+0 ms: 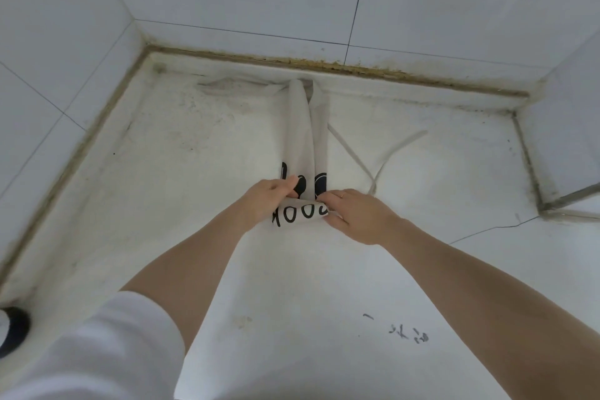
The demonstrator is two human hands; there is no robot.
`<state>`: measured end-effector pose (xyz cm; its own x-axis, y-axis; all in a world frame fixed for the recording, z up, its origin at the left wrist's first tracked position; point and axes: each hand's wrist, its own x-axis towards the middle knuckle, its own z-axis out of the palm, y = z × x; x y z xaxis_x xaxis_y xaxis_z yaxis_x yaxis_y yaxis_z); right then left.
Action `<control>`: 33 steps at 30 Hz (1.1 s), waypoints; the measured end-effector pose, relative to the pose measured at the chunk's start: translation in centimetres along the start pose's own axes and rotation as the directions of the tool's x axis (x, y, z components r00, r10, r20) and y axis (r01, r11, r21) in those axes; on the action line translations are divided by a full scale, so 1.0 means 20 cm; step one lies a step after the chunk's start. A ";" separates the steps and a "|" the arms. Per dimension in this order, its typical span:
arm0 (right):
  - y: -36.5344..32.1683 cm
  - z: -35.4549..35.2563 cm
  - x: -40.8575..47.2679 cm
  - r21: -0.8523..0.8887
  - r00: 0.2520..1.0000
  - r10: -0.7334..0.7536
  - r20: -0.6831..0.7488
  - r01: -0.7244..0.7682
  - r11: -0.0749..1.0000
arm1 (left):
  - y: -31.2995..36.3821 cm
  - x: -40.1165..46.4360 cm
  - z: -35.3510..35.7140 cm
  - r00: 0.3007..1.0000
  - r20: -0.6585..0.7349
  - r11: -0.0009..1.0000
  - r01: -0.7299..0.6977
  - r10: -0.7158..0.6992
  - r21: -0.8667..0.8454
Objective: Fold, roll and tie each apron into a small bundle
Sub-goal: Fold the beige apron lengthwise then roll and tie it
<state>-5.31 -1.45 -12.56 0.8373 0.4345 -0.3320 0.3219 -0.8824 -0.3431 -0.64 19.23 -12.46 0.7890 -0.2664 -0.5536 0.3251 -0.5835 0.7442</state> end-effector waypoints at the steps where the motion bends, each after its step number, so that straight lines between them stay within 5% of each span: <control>1: -0.01 0.00 0.01 0.029 1.000 0.011 -0.006 -0.010 1.000 | -0.01 0.01 -0.01 0.998 0.056 0.996 0.029 -0.025 -0.084; 5: -0.04 -0.01 0.06 0.271 0.984 0.153 -0.091 -0.123 0.955 | -0.02 0.02 -0.06 0.982 0.185 0.951 0.011 0.049 -0.309; 11: -0.03 -0.05 0.19 0.609 0.913 0.407 0.005 -0.326 0.723 | 0.00 0.09 -0.09 0.968 0.194 0.973 -0.118 0.157 -0.199; 14: -0.03 -0.07 0.24 0.698 0.863 0.503 0.053 -0.392 0.599 | 0.02 0.12 -0.04 0.983 0.010 0.974 -0.179 0.182 -0.135; 19: -0.03 -0.10 0.31 0.541 0.770 0.638 -0.025 -0.526 0.656 | 0.10 0.22 0.09 0.962 -0.243 0.992 -0.116 0.126 0.058; 24: -0.03 -0.13 0.41 0.679 0.722 0.690 0.044 -0.529 0.510 | 0.13 0.31 0.12 0.933 -0.331 0.987 -0.160 0.142 -0.028; 29: 0.00 -0.16 0.47 0.807 0.704 0.698 0.132 -0.485 0.337 | 0.22 0.36 0.08 0.901 -0.414 0.941 -0.019 -0.130 -0.337; 33: -0.01 -0.15 0.47 0.834 0.737 0.667 0.109 -0.433 0.341 | 0.25 0.40 0.07 0.905 -0.422 0.977 -0.127 0.045 -0.169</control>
<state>3.78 2.25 -13.05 0.7833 -0.2489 -0.5696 -0.6214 -0.3386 -0.7065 6.56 13.18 -13.59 0.9491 0.0566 -0.3099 0.3054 -0.4070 0.8609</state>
